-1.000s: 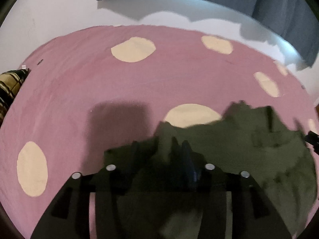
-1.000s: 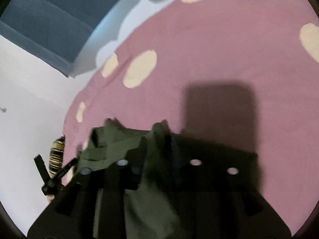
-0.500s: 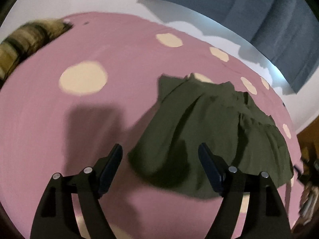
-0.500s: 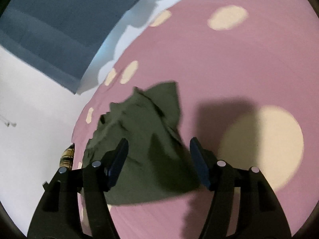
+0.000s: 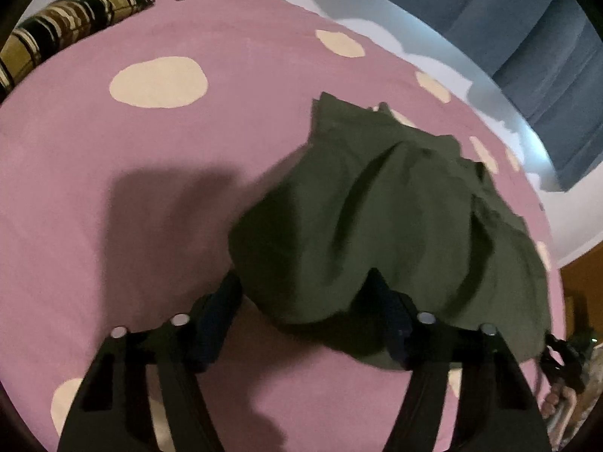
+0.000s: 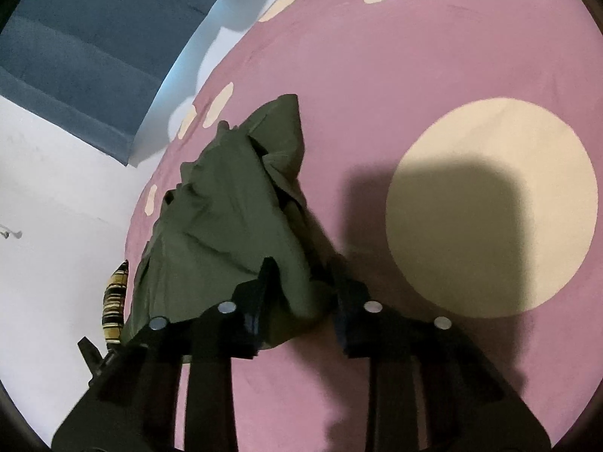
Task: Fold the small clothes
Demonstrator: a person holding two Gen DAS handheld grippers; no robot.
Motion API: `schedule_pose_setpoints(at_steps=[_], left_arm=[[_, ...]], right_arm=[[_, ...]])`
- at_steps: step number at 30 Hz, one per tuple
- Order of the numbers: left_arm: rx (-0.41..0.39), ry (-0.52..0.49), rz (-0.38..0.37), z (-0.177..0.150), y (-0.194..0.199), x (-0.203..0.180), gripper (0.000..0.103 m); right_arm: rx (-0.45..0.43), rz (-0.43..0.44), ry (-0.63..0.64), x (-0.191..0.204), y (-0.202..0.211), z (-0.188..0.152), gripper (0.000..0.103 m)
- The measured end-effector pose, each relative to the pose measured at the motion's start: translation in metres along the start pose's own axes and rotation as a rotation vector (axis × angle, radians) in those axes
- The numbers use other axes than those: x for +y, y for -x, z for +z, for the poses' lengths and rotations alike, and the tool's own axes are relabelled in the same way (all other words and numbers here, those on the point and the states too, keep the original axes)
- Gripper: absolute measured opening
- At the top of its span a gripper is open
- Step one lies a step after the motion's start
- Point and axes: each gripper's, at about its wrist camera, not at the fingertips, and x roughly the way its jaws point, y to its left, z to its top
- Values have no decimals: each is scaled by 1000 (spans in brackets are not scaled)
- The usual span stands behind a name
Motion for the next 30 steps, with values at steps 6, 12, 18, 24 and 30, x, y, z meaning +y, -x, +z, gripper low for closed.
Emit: schedule_pose_setpoints(at_steps=[6, 12, 18, 24, 30], left_arm=[[-33, -74, 102, -7, -5, -11, 62], [-46, -88, 113, -7, -4, -10, 62], [-60, -102, 125, -8, -6, -12, 63], [-65, -111, 129, -10, -5, -13, 64], [-64, -106, 116, -10, -5, -11, 64]], right_arm=[[-6, 6, 9, -4, 2, -2, 23], [-14, 16, 14, -7, 2, -4, 23], [-16, 64, -28, -14, 7, -4, 25], [-41, 36, -86, -24, 34, -11, 38], [-164, -55, -56, 5, 66, -13, 43]])
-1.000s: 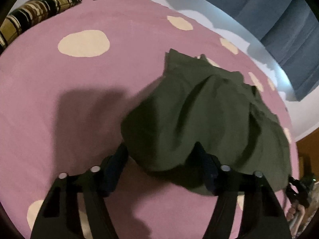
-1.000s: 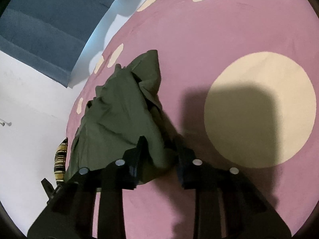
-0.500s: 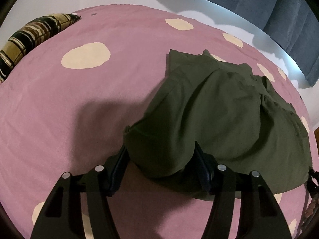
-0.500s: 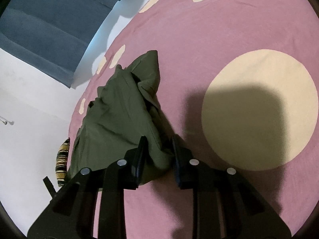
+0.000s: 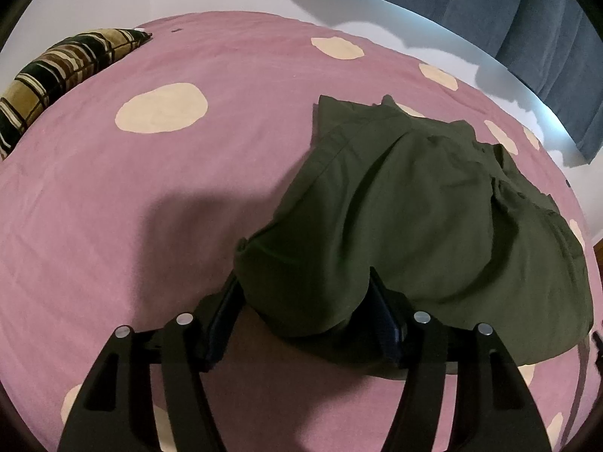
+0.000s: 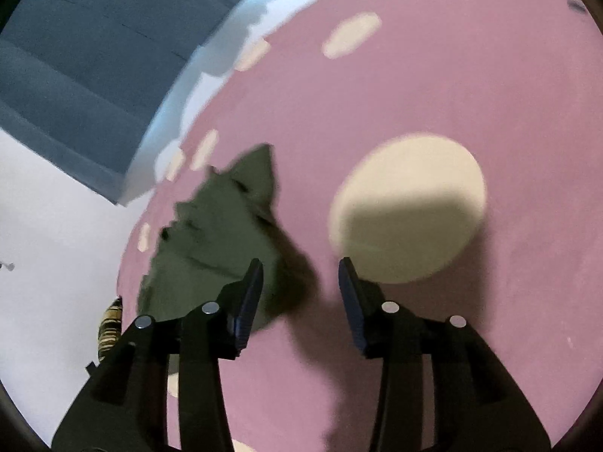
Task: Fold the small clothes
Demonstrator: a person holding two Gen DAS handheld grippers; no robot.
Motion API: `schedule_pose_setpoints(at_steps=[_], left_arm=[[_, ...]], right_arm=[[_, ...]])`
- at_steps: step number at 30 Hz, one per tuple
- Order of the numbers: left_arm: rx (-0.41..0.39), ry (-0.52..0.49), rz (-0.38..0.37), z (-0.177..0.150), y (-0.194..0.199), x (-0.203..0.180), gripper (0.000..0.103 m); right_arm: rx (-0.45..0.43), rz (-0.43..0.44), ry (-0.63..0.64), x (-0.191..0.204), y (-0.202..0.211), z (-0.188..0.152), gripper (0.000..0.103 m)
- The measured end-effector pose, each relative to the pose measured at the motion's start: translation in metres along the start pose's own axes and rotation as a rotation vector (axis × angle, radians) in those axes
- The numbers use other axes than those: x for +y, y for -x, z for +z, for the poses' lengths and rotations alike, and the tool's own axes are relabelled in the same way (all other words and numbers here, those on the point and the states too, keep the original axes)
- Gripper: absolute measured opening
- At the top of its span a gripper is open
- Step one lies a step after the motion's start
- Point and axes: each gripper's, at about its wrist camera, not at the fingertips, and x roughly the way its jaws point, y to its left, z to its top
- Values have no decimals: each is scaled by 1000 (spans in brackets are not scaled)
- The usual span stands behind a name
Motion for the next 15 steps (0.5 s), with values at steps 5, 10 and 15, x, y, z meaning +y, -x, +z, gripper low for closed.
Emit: schedule_pose_setpoints(at_steps=[5, 10, 15], left_arm=[[0, 0, -8, 0, 0, 1, 66], [0, -7, -5, 0, 0, 0, 68], [1, -7, -7, 0, 0, 0, 68]], right_arm=[[29, 123, 136, 77, -4, -10, 55], [159, 236, 250, 150, -43, -34, 58], [298, 269, 325, 198, -95, -64, 58]])
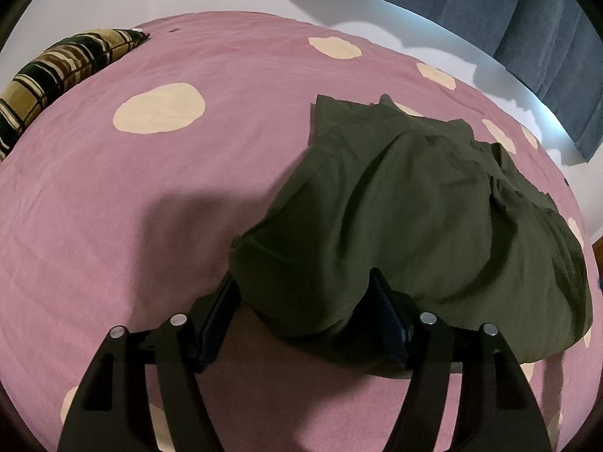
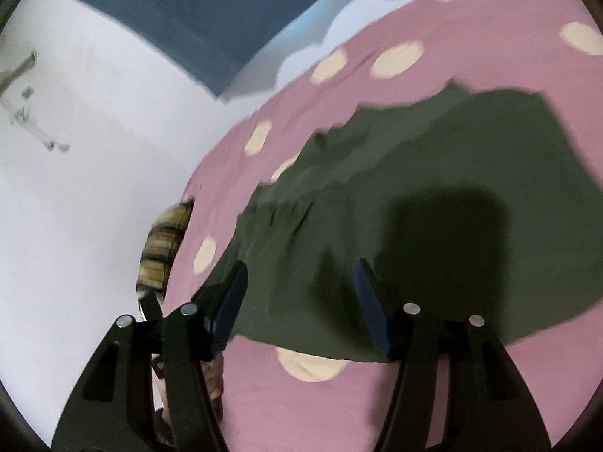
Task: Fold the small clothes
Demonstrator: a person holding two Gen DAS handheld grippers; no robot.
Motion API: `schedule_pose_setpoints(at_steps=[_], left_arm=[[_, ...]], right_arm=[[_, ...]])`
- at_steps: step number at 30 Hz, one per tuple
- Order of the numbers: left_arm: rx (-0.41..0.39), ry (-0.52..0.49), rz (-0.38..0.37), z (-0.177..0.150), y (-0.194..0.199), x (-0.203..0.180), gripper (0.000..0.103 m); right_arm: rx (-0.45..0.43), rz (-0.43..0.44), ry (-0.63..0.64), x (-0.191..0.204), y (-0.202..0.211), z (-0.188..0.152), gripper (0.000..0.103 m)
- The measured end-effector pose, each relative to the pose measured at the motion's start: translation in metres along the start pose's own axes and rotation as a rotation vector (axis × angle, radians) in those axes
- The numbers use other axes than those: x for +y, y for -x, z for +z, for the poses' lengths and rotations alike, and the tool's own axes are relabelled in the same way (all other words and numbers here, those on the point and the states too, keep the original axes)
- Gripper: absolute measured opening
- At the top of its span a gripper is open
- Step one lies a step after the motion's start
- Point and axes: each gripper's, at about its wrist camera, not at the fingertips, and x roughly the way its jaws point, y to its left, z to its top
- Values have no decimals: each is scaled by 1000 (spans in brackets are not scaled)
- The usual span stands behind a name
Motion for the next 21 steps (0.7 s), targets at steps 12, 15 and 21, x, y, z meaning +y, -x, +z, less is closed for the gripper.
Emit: schedule_pose_setpoints(at_steps=[12, 15, 21], left_arm=[[22, 9, -101, 4, 10, 12, 72], [4, 19, -217, 16, 30, 29, 73], [27, 23, -319, 43, 24, 59, 81]], right_arm=[[224, -26, 1, -21, -85, -27, 58], [227, -5, -1, -26, -85, -29, 57], [207, 4, 28, -27, -82, -31, 58]])
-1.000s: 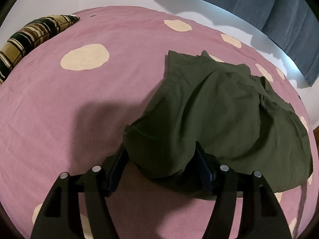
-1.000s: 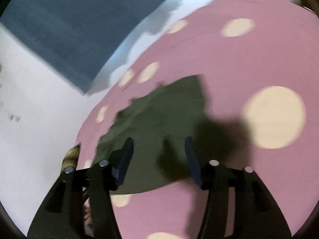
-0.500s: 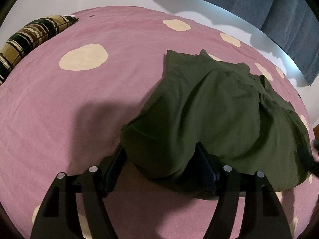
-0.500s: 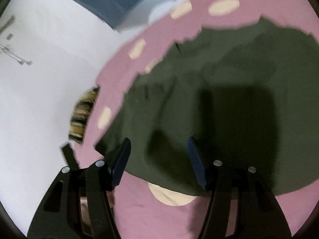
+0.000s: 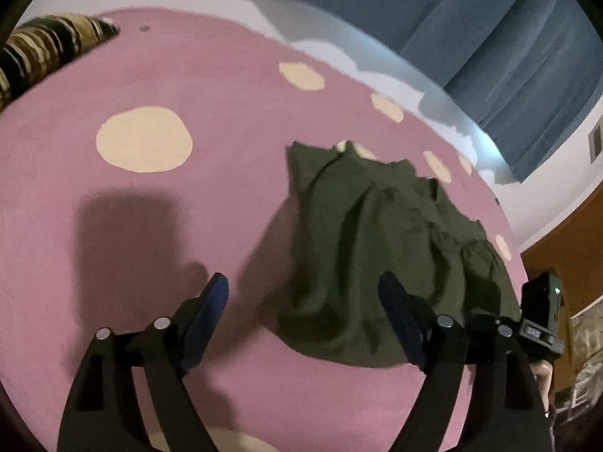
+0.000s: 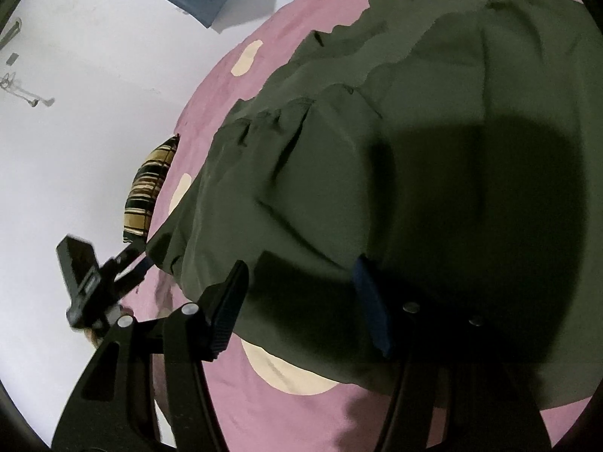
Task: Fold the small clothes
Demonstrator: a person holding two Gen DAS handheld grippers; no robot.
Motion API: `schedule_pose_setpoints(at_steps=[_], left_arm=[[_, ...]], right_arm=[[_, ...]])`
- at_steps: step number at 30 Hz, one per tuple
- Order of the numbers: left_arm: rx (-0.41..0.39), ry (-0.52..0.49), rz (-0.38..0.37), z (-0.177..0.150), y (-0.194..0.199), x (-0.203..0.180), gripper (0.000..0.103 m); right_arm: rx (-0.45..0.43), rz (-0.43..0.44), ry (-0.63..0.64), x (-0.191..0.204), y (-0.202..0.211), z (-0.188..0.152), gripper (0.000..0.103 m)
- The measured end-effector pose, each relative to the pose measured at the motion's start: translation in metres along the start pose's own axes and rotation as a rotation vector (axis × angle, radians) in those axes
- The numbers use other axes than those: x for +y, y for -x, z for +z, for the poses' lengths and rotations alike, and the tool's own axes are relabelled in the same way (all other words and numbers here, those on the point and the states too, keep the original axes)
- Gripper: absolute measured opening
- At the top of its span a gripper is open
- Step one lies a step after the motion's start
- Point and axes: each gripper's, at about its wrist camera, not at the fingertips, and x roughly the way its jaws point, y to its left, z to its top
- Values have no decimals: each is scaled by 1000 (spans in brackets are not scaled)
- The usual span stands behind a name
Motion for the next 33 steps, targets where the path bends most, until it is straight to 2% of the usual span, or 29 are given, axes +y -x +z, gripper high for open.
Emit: schedule_pose_setpoints(at_steps=[4, 7, 11, 16, 18, 19, 21, 23, 24, 26, 28, 33], left_arm=[[117, -81, -74, 25, -35, 1, 81], [176, -145, -120, 39, -55, -5, 81], [284, -167, -157, 52, -87, -5, 81], [310, -238, -153, 53, -101, -20, 81], [318, -250, -160, 52, -106, -27, 73], [323, -254, -163, 51, -108, -29, 62], [330, -239, -169, 51, -110, -30, 52], [342, -206, -181, 53, -110, -26, 36], [352, -189, -185, 53, -111, -26, 33], [355, -198, -165, 54, -111, -32, 20], [340, -219, -145, 55, -103, -43, 12], [290, -258, -102, 66, -79, -74, 9]], right_arm=[[-13, 10, 9, 0, 2, -1, 58], [-20, 16, 12, 1, 0, -3, 58], [-20, 20, 10, -1, 1, -4, 58], [-25, 31, 11, -1, 2, -4, 58], [-27, 28, 13, -1, 3, -5, 58], [-28, 28, 12, -1, 3, -5, 58], [-34, 31, 15, -1, 3, -6, 58], [-38, 28, 21, -1, 3, -7, 58], [-41, 27, 25, -1, 4, -8, 58], [-45, 25, 34, -1, 4, -9, 58], [-46, 28, 34, -2, 4, -9, 58], [-49, 38, 34, -2, 4, -10, 58]])
